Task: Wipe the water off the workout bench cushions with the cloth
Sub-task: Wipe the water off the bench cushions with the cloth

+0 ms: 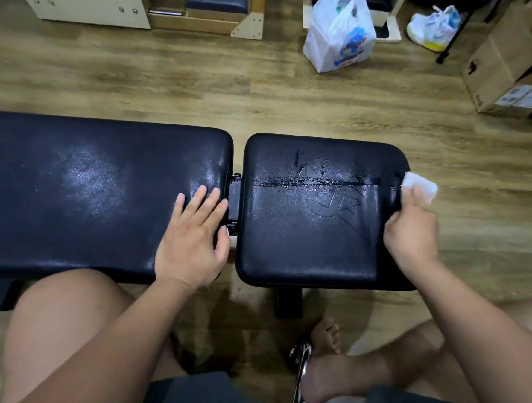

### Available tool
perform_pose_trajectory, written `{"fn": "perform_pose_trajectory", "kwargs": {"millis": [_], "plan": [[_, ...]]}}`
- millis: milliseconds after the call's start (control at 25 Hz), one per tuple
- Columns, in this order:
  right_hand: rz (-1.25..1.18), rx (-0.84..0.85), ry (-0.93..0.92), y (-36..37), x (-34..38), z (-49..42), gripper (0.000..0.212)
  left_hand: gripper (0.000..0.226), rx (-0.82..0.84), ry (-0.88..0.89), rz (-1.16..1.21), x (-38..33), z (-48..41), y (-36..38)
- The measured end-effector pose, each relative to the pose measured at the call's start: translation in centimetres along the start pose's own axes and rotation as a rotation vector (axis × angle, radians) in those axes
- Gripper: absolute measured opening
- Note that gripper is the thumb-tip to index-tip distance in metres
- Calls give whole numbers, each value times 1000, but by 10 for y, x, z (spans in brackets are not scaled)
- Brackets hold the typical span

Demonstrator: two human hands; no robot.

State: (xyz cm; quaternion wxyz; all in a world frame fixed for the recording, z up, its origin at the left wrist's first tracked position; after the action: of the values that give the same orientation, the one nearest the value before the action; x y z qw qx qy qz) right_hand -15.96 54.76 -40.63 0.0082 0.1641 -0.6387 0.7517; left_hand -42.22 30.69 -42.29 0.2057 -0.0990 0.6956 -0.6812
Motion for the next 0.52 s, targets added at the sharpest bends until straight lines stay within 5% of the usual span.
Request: {"fn": "perform_pose_trajectory", "kwargs": {"millis": [240,360,520], "plan": [[-55,384,-664,60,184,80,67,57,19,-7,20,-1,-1,-3],[-38,476,-969,68,200,104,58,56,15,4,43,1,0,-4],[-40,293,-720,34,77,40,58,56,15,-18,29,0,-1,-4]]}}
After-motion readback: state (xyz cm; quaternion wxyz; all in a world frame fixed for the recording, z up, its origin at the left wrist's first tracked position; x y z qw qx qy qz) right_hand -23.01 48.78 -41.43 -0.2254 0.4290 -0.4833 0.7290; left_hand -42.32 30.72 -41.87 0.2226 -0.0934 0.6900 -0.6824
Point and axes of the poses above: each hand's wrist, its own z-axis away from the middle knuckle, its own y-axis out of the palm, x = y × z, the point moved 5 cm from there along -z, towards the middle knuckle, and after that the axes turned 8 degrees about x, right-handed, at the moved point
